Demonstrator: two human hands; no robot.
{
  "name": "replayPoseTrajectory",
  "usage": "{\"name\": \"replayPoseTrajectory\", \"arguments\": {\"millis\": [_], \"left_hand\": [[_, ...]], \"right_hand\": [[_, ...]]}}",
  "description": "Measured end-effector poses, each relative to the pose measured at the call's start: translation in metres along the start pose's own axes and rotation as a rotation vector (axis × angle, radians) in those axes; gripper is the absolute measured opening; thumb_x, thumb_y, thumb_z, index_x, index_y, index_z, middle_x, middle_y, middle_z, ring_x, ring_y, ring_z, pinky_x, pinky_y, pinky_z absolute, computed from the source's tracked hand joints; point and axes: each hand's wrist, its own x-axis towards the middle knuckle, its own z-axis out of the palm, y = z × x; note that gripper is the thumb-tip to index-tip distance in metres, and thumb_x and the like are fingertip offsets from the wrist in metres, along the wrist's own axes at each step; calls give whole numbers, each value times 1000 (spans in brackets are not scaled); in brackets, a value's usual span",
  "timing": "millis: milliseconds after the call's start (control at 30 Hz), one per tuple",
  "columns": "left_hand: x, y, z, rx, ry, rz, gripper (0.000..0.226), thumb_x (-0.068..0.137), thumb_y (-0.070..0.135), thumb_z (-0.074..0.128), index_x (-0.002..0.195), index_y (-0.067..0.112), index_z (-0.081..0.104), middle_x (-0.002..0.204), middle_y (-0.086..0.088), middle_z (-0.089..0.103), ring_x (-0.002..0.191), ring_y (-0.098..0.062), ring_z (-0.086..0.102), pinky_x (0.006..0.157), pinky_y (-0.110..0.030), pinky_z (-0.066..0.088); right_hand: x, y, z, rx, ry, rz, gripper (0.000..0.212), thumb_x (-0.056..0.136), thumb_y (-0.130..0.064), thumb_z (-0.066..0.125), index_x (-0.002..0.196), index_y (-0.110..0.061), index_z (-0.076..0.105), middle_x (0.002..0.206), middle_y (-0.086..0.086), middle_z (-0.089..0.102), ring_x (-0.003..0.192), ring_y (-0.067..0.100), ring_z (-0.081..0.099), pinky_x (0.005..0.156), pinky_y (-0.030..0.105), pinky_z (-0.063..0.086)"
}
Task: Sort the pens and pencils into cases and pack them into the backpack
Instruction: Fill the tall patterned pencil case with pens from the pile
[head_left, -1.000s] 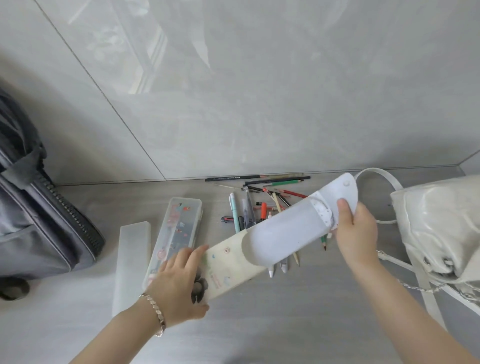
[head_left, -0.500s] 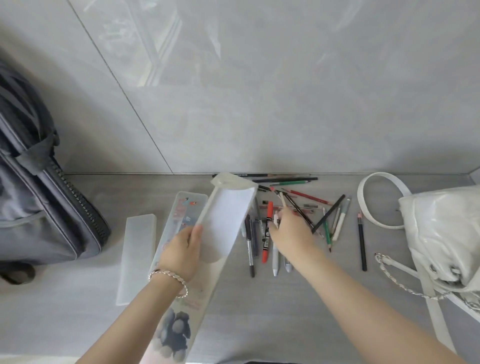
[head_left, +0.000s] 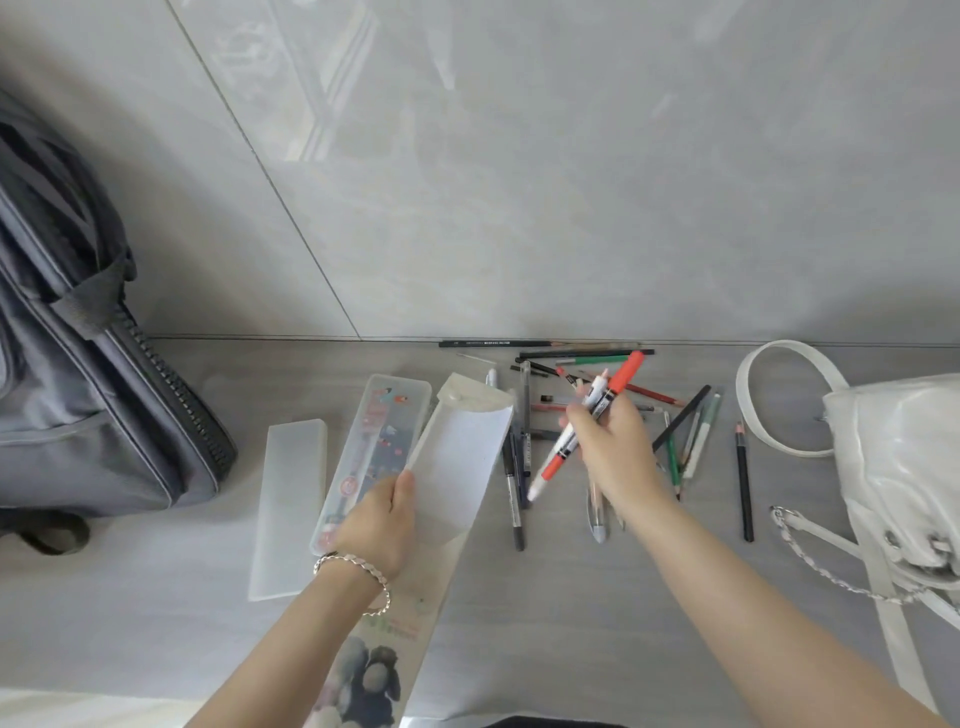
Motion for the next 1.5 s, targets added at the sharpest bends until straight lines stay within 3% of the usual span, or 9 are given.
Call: {"name": "replayPoseTrajectory", "arguments": {"millis": [100, 267, 433, 567, 767, 900, 1033, 1167, 1500], "left_hand": [[-5, 7, 6, 40, -54, 44, 39, 99, 33, 25, 67, 18, 42, 67, 5, 45, 81, -22, 44, 71, -29, 25], [-15, 17, 18, -29, -93, 143, 37, 99, 30, 29, 73, 13, 49, 68, 3, 49, 75, -21, 48, 64, -29, 32], [-24, 18, 18, -30, -82, 191, 41, 98, 30, 31, 60, 18, 32, 58, 5, 37, 56, -13, 35, 54, -24, 30], [-27, 15, 18, -47, -62, 212, 40, 98, 30, 30, 61, 16, 32, 58, 5, 37, 57, -13, 36, 53, -19, 29], [-20, 10, 7, -120, -40, 130, 42, 99, 28, 29, 65, 10, 46, 60, 4, 43, 61, -16, 42, 58, -25, 33], [-14, 7, 5, -139, -58, 77, 40, 100, 27, 29, 66, 13, 47, 62, 5, 46, 60, -10, 42, 61, -24, 34], [-4, 5, -3, -169, -1, 2, 45, 98, 27, 30, 55, 18, 32, 57, 4, 36, 60, -19, 35, 62, -32, 28], [7, 8, -18, -156, 84, -42, 42, 98, 30, 28, 59, 15, 26, 60, 2, 31, 56, -17, 29, 55, -30, 26], [7, 12, -30, -153, 128, -12, 40, 98, 27, 29, 61, 14, 24, 59, 3, 29, 55, -16, 27, 52, -29, 24]], "right_hand": [[-21, -29, -6, 376, -120, -79, 14, 91, -1, 50, 88, -14, 52, 71, -3, 66, 52, 4, 55, 48, 16, 44], [-44, -21, 7, 127, -434, -92, 7, 78, -11, 68, 81, -17, 65, 85, 11, 70, 65, 11, 58, 61, 23, 48], [-44, -15, 18, 114, -129, -118, 29, 75, -20, 73, 83, -35, 50, 82, -1, 66, 61, 19, 66, 67, 35, 55], [-49, -17, 30, -142, -61, -312, 30, 78, -20, 71, 92, -34, 49, 83, -9, 63, 58, 1, 55, 57, 5, 40], [-43, 0, 59, -730, -75, -664, 58, 82, -51, 37, 123, -15, 54, 86, 6, 65, 96, 28, 58, 81, 30, 51], [-32, 5, 72, -1040, -26, -786, 67, 69, -57, 61, 125, -20, 54, 79, 5, 64, 81, 26, 62, 75, 30, 53], [-20, -15, 73, -644, -71, -946, 20, 77, -26, 59, 89, -13, 68, 63, 1, 65, 64, 23, 61, 72, 29, 48], [7, -28, 50, -296, 75, -459, 12, 84, -18, 57, 89, -14, 68, 75, 1, 70, 66, 15, 58, 65, 30, 46], [54, 23, 62, -942, -204, -5, 32, 89, -21, 54, 115, -5, 45, 104, 15, 64, 93, 34, 63, 63, 31, 42]]}}
